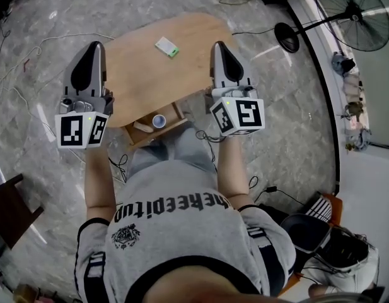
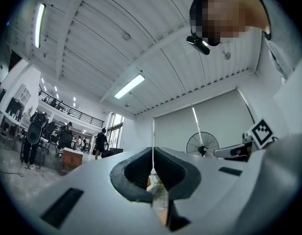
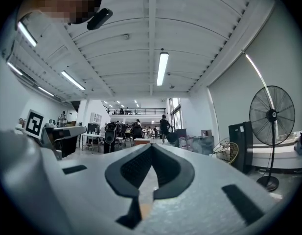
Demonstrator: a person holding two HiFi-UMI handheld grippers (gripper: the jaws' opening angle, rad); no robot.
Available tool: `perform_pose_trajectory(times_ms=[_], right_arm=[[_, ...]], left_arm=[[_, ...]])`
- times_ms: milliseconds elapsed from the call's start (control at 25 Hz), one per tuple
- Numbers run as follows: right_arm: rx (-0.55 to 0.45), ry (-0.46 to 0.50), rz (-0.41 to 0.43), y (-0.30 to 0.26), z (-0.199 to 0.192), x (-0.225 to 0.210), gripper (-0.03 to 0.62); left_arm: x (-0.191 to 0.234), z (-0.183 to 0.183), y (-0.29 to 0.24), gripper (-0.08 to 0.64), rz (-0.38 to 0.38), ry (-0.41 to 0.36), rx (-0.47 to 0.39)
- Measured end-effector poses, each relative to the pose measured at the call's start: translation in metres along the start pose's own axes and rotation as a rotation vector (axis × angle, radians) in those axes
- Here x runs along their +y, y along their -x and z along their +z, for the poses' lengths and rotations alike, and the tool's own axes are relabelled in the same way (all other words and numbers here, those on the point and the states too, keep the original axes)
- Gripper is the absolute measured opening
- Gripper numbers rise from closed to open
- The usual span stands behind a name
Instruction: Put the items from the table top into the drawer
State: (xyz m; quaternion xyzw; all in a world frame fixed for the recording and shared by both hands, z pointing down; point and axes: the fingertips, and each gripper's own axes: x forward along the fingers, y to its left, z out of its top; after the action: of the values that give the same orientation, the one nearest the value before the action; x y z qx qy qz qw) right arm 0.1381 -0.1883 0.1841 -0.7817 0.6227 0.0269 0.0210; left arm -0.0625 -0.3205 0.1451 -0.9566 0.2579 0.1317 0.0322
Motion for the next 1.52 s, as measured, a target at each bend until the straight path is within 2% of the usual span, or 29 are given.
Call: perform_pose_trajectory(times_ms=[480,880,1160,1520], right_arm=[[0.134,-0.023,0.093,-0.046,-0.046,-0.049,0.003],[0.326,-0.092,0.221,-0.079,-0.126,-0.075,0.003],[0.476,-0.148,0.329,-0.104,-0.187,-0.090,0.003],[0.644,-0.091,0.480,-0.127,-0.276,-0.081,0.012]], left_arm=[[-0.013,-0.024,-0.049,0.011,0.070,-0.001,0.033],[-0.027,-0.050,-0.068,0.012,0.135,-0.015,0.044],[-0.036,-0.070,-0.078,0.011,0.226,-0.042,0.033],[-0.028,-0.121,-0.075,0.011,0.354,-0.036,0.076]])
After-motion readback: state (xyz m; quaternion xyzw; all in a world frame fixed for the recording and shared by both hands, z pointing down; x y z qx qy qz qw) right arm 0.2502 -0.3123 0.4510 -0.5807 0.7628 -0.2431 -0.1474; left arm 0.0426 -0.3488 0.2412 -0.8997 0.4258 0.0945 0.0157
